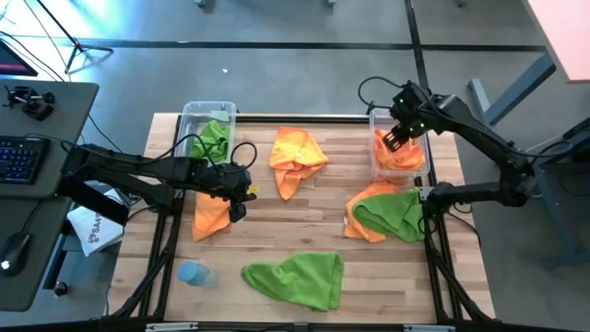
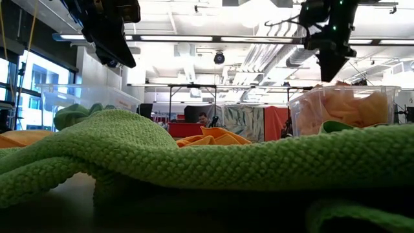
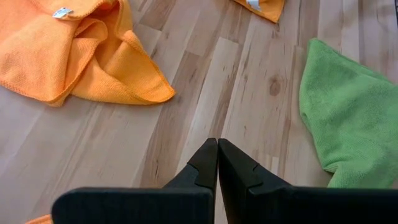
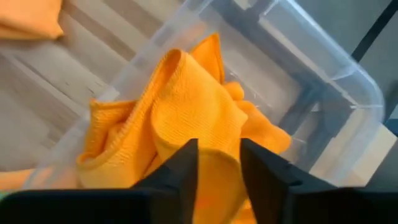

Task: Sort microfiber towel by color & place in baskets
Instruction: Put the orange microfiber towel into the right transparent bin

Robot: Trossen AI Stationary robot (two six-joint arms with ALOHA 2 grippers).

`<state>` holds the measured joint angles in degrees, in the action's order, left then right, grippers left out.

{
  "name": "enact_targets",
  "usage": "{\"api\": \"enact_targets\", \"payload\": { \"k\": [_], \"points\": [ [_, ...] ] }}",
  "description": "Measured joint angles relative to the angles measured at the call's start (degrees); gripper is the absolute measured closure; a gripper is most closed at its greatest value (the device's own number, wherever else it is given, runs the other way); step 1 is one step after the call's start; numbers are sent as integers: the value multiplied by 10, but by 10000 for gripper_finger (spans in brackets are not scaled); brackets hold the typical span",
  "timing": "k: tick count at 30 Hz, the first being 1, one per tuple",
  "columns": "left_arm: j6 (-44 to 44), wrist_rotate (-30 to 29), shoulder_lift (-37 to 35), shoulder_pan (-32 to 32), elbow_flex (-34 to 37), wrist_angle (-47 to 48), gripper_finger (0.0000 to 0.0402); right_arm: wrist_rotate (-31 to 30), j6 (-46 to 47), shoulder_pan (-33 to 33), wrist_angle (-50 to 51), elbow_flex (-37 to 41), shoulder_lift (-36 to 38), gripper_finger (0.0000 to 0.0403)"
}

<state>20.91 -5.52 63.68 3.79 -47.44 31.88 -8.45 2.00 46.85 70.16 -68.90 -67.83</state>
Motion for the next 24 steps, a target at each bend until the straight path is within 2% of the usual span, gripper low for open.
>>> {"api": "enact_targets", "payload": {
  "k": [5, 9, 12, 14, 20, 24],
  "points": [
    [9, 10, 0, 0, 0, 0, 401, 13, 71, 0, 52, -46, 0, 224],
    [16, 17, 0, 0, 0, 0, 401, 21, 116, -3, 100, -76, 2, 215],
    [16, 17, 0, 0, 0, 0, 402, 21, 139, -28, 104, -81, 20, 236],
    [15, 17, 0, 0, 0, 0, 401, 17, 157, -57, 103, -81, 33, 265],
    [16, 17, 0, 0, 0, 14, 401, -25, 254, -195, 93, -81, 61, 389],
    [35, 23, 0, 0, 0, 12, 402, -69, 334, -304, 41, -81, 56, 376]
  ]
}}
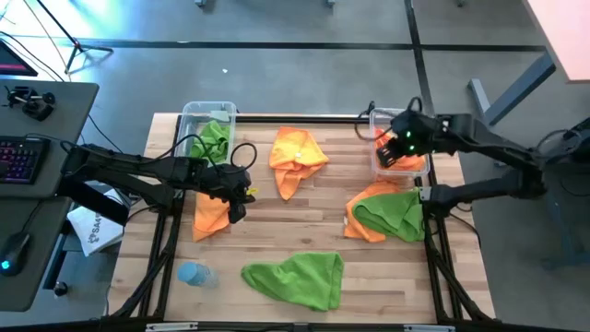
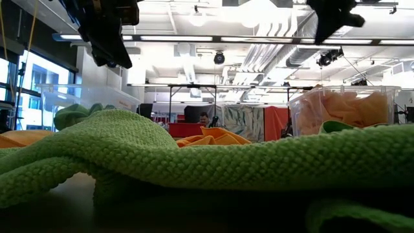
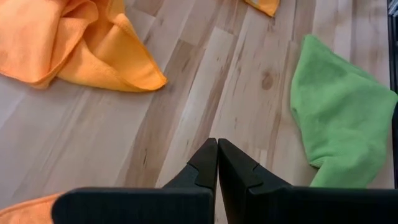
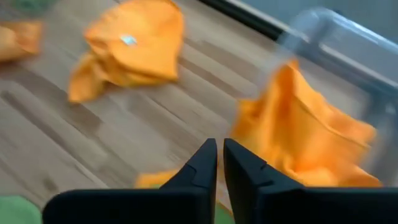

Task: Sort microfiber towel by color & place in baskets
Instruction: Put the orange microfiber towel into the right transparent bin

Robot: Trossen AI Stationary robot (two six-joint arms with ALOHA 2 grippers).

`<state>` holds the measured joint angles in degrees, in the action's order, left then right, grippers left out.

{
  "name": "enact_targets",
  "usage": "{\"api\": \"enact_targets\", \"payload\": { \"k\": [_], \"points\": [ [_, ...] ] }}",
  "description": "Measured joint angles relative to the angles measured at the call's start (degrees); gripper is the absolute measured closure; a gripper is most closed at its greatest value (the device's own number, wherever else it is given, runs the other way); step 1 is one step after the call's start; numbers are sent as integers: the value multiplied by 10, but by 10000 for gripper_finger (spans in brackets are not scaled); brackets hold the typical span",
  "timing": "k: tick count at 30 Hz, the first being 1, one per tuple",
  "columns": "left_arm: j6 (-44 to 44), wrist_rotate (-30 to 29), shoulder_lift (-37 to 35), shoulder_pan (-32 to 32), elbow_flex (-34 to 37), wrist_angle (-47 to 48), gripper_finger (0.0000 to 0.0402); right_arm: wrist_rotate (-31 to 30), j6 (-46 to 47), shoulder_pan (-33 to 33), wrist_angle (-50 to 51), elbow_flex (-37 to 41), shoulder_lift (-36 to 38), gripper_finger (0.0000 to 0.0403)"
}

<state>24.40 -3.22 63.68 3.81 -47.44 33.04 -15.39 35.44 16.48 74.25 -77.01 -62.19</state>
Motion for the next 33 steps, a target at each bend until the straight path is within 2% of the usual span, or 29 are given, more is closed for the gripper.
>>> {"api": "enact_targets", "payload": {
  "k": [5, 11, 14, 17, 24, 33],
  "points": [
    [14, -1, 0, -1, 0, 10, 395, -70, 44, -105, -55, 0, -29, 381],
    [124, -32, 5, -1, 0, 89, 347, -113, 77, -172, -78, 0, -71, 400],
    [189, -61, 16, -1, 0, 114, 326, -115, 83, -189, -84, 0, -87, 397],
    [251, -66, 37, -1, 0, 111, 322, -115, 84, -200, -91, 0, -97, 397],
    [349, -26, 116, 0, 0, 140, 323, -133, 98, -212, -99, 0, -102, 402],
    [413, 13, 181, 3, 0, 191, 323, -141, 96, -211, -101, 0, -102, 402]
  ]
}}
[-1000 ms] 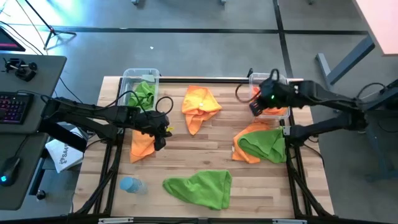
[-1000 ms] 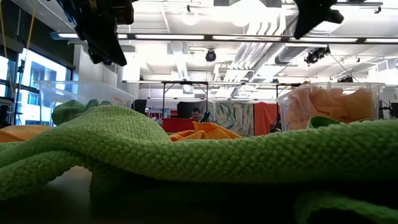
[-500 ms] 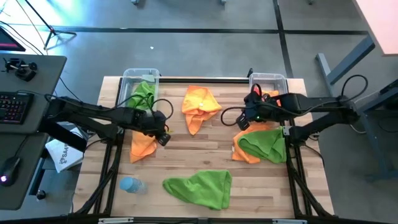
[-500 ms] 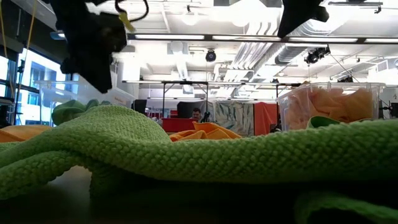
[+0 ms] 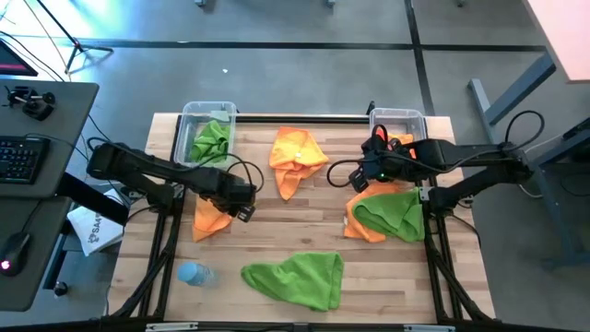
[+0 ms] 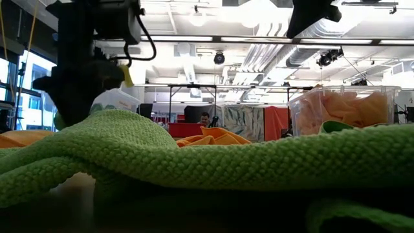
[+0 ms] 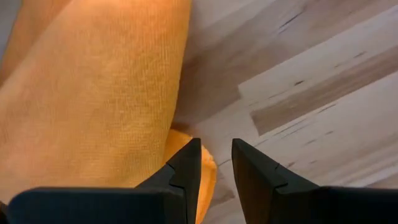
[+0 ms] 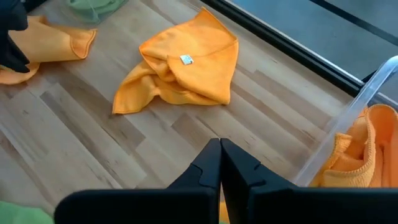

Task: Sort microfiber towel by color & place in baskets
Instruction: Put the orange microfiber towel into the right transparent bin

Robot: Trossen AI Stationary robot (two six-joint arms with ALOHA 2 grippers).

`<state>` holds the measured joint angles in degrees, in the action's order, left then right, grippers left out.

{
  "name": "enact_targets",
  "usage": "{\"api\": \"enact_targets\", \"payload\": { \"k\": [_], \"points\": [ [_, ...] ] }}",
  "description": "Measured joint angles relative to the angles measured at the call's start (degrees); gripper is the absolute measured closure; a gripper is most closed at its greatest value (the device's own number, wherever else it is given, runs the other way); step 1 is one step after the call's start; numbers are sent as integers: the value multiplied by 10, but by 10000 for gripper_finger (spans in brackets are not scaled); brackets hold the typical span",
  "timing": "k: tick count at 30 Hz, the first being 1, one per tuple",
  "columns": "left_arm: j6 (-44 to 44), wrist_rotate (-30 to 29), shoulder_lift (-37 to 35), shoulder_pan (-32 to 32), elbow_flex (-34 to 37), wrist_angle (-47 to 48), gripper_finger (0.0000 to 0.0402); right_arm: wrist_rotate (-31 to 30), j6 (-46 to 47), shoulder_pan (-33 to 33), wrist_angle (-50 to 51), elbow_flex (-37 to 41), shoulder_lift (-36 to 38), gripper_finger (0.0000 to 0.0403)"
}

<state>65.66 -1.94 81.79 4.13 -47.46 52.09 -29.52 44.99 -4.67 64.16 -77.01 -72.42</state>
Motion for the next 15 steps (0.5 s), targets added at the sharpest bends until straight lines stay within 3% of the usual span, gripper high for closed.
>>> {"api": "enact_targets", "payload": {
  "k": [15],
  "points": [
    [98, -1, 86, 42, 0, 10, 324, 0, -30, 0, 0, 0, 0, 402]
  ]
}}
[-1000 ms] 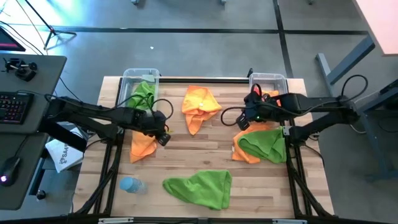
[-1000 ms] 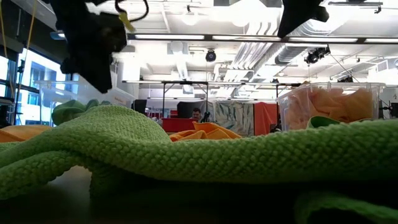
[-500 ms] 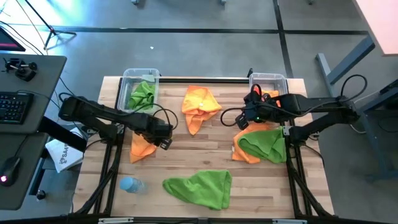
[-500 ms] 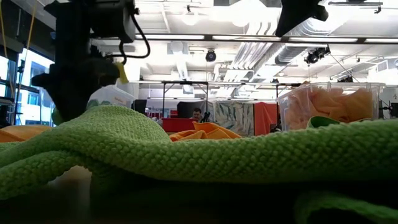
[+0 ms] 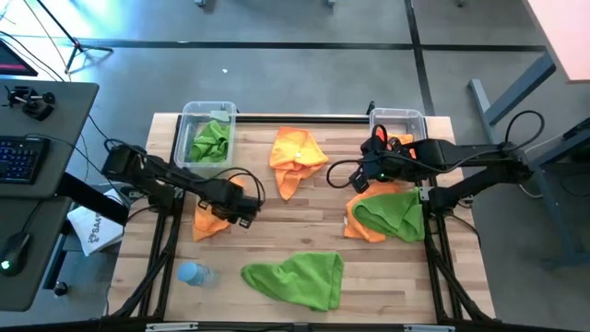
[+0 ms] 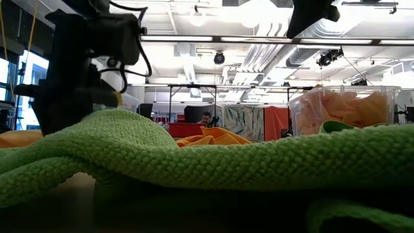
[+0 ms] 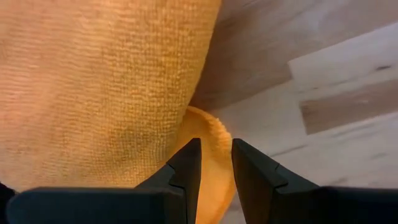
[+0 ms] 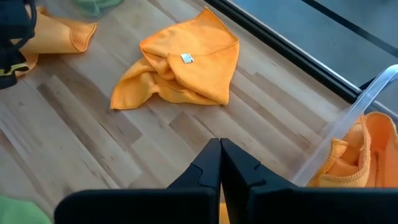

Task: Sort microfiber towel by color & place in baskets
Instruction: Put the orange microfiber towel into the right transparent bin

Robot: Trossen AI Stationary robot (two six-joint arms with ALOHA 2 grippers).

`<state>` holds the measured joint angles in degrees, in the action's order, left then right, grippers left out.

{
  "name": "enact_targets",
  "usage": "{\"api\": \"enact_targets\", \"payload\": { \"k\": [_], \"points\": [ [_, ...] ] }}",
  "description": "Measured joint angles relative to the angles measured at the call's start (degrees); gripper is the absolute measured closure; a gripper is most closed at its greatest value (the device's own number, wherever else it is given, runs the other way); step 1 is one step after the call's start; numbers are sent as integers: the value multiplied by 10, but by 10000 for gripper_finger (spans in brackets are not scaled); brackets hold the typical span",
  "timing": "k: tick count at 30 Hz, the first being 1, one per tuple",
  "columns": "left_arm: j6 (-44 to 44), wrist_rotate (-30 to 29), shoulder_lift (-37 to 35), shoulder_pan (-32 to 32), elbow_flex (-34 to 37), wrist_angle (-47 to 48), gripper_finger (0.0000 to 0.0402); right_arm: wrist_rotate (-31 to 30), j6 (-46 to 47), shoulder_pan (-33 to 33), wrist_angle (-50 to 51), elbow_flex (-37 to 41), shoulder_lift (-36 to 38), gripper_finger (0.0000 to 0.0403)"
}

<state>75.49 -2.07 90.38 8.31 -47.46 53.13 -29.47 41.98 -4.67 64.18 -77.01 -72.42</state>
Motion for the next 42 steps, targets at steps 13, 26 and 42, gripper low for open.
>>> {"api": "enact_targets", "payload": {
  "k": [13, 26, 42],
  "points": [
    [44, 5, 41, 19, -1, -30, 324, 2, -34, 0, -3, 0, 0, 402],
    [-11, 42, 30, 21, -23, -32, 399, 5, -48, 0, -3, 0, 0, 402],
    [-135, -183, -208, 41, -237, 26, 401, 5, -49, 0, -15, 0, 0, 402]
  ]
}}
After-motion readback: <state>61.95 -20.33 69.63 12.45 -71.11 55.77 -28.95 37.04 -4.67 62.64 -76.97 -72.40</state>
